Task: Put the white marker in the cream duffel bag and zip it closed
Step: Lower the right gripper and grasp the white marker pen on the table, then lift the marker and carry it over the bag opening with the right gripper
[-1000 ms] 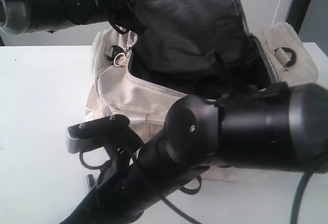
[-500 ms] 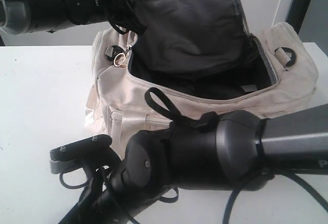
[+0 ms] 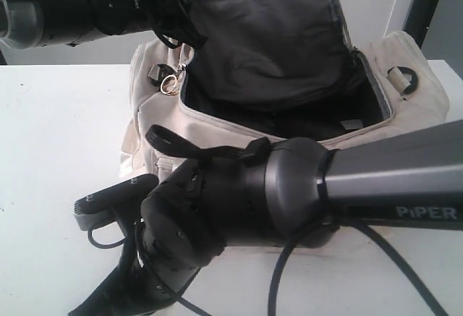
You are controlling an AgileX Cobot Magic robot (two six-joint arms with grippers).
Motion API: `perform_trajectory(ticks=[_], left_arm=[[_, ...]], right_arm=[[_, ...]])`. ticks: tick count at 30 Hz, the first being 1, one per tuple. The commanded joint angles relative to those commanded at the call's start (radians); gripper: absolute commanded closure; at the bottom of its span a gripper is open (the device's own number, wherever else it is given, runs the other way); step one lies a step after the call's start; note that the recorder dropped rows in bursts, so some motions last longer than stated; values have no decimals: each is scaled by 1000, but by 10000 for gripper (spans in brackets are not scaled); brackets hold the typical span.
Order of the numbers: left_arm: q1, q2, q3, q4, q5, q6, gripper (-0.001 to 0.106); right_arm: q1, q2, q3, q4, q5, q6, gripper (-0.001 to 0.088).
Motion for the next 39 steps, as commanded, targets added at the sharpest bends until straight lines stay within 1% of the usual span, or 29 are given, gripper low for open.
perform_trajectory(ticks=[4,5,8,9,16,32,34,35,37,39], left_arm=[[0,0,0,0,0,0,1053],[0,0,0,0,0,0,1053],[0,0,0,0,0,0,1053],[0,0,0,0,0,0,1053],[0,0,0,0,0,0,1053],[0,0,0,0,0,0,1053],[0,0,0,0,0,0,1053],[0,0,0,0,0,0,1053],[0,0,0,0,0,0,1053],[0,0,0,0,0,0,1053]], right_arm=[[2,22,0,1,-18,11,684],[2,29,0,1,-23,16,632],[2,43,0,6,-41,25,548],[2,48,0,6,-41,36,541],[2,69,0,6,-56,40,540],[2,107,0,6,-39,61,542],[2,107,0,6,-39,68,563],[2,107,0,6,-39,68,588],[2,107,0,6,-39,68,653],[2,107,0,6,-35,68,748]])
